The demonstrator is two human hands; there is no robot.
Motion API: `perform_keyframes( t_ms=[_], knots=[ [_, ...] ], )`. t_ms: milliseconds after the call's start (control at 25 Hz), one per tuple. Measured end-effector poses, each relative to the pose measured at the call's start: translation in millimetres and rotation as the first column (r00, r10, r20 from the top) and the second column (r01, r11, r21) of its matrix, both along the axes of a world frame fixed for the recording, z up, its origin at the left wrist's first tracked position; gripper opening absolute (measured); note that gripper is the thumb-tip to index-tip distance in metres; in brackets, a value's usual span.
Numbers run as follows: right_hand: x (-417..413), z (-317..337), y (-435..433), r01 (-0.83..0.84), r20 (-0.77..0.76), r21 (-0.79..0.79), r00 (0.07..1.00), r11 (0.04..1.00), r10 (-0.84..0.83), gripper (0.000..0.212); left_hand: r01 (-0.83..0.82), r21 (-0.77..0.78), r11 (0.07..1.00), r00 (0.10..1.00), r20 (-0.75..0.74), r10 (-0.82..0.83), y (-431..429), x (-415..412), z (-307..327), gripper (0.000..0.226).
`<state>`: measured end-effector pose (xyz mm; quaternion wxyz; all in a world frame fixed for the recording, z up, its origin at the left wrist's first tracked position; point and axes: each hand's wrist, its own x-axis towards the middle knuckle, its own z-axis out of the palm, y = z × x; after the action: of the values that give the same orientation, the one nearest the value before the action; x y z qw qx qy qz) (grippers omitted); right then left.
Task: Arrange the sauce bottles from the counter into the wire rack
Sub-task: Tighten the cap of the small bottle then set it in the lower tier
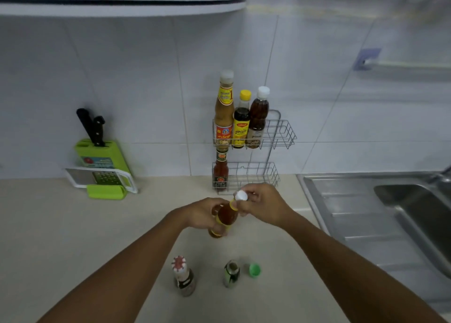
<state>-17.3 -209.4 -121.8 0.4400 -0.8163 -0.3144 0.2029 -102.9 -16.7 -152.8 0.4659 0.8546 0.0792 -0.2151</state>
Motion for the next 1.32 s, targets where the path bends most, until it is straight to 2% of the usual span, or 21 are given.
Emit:
perform_keyframes(
  t_ms=[80,120,280,360,400,480,520,560,600,680,760,800,880,920,960,1000,1040,1120,1200,1240,1320],
  knots=[
    [8,37,1,0.072,-0.158,0.142,0.986,0.987,-0.049,0.018,-0.135,-0.076,0.988,0.974,0.175,0.146,-6,-2,14,0.067],
    [11,55,2,0.061,-0.13,0.168,0.991,0.984,-0.039,0.017,-0.177,-0.101,0.979,0.948,0.248,0.197,-7,-2,24,0.058],
    [22,95,5,-0.168,0.4,0.005,0.904,0.986,0.152,0.006,-0.031,-0.296,0.955,0.982,0.171,0.085,-7,3,66,0.031],
    [25,90,11,-0.104,0.455,-0.032,0.884,0.994,0.107,0.018,-0.043,-0.122,0.992,0.97,0.231,0.07,-10,5,75,0.035],
    [29,81,16,0.017,0.418,-0.029,0.909,0.999,-0.003,0.023,-0.136,0.178,0.975,0.934,0.35,0.066,-11,7,75,0.043],
    [34,69,27,0.3,-0.028,-0.009,0.953,0.954,-0.301,0.031,-0.385,0.699,0.603,0.817,0.562,-0.13,-15,14,68,0.055],
    [34,67,30,0.365,-0.286,-0.032,0.889,0.931,-0.358,0.03,-0.462,0.75,0.473,0.769,0.605,-0.208,-17,15,67,0.057],
    [36,70,31,0.362,-0.399,-0.051,0.847,0.931,-0.352,0.027,-0.475,0.747,0.465,0.775,0.606,-0.182,-17,18,70,0.057],
    [40,74,31,0.309,-0.368,-0.046,0.879,0.95,-0.303,0.025,-0.43,0.681,0.593,0.813,0.577,-0.074,-14,20,75,0.057],
    [48,79,26,0.135,0.025,0.018,0.99,0.991,-0.136,0.023,-0.281,0.161,0.946,0.921,0.323,0.218,-6,20,83,0.049],
    [52,83,24,-0.041,0.334,0.067,0.943,0.997,0.016,0.023,-0.167,-0.241,0.956,0.978,0.08,0.191,-1,22,82,0.038],
    [54,81,26,-0.075,0.354,0.072,0.934,0.995,0.045,0.024,-0.137,-0.249,0.959,0.981,0.1,0.166,0,25,78,0.037],
    [64,65,30,0.042,0.245,0.0,0.969,0.999,-0.041,0.025,-0.204,0.173,0.964,0.938,0.316,0.142,-3,34,66,0.045],
    [69,56,32,0.144,0.048,-0.061,0.989,0.988,-0.141,0.027,-0.288,0.495,0.82,0.889,0.457,0.037,-6,37,57,0.049],
    [71,49,35,0.22,-0.257,-0.12,0.935,0.968,-0.244,0.031,-0.386,0.684,0.618,0.82,0.562,-0.11,-8,40,48,0.05],
    [71,42,35,0.255,-0.512,-0.154,0.806,0.955,-0.298,0.032,-0.448,0.733,0.512,0.759,0.614,-0.216,-9,42,41,0.048],
    [69,37,34,0.264,-0.64,-0.157,0.707,0.952,-0.302,0.031,-0.422,0.76,0.494,0.774,0.586,-0.24,-8,44,38,0.048],
    [68,29,32,0.247,-0.693,-0.042,0.691,0.968,-0.206,0.026,-0.276,0.649,0.709,0.891,0.45,-0.065,6,44,39,0.057],
    [66,22,31,0.174,-0.575,0.138,0.815,0.975,-0.064,0.023,-0.176,0.2,0.964,0.972,0.192,0.137,17,47,34,0.063],
    [62,19,32,0.122,-0.525,0.2,0.851,0.972,0.001,0.025,-0.171,0.066,0.983,0.98,0.116,0.162,18,47,30,0.066],
    [60,8,33,0.093,-0.568,0.248,0.82,0.964,0.068,0.037,-0.207,0.018,0.978,0.974,0.104,0.204,16,48,22,0.077]
  ],
)
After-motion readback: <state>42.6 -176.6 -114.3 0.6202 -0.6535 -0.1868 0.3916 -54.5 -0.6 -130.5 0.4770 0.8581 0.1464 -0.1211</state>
